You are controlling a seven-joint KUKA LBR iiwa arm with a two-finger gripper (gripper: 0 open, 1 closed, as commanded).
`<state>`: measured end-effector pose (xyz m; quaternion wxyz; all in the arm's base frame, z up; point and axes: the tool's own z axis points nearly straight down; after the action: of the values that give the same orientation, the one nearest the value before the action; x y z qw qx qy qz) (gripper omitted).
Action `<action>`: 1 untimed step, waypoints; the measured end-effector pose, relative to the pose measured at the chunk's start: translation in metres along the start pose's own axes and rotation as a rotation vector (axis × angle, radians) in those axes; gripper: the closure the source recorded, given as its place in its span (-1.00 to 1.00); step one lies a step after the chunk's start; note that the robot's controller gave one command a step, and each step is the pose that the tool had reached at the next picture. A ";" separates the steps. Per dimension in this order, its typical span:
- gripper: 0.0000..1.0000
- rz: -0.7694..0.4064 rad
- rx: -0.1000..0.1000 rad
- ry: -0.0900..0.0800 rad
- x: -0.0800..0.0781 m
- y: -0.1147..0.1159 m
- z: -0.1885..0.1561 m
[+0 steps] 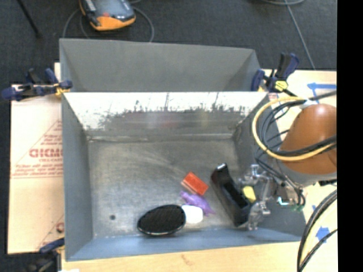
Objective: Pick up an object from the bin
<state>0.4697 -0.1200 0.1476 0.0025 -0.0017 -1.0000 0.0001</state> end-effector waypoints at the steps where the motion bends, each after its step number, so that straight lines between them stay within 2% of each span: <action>1: -1.00 -0.003 0.002 -0.008 -0.002 0.000 -0.004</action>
Offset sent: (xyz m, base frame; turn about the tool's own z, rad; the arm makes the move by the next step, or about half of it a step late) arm 0.0101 -0.0088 -0.0776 0.1230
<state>0.4717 -0.1198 0.1514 -0.0013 0.0000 -1.0000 0.0009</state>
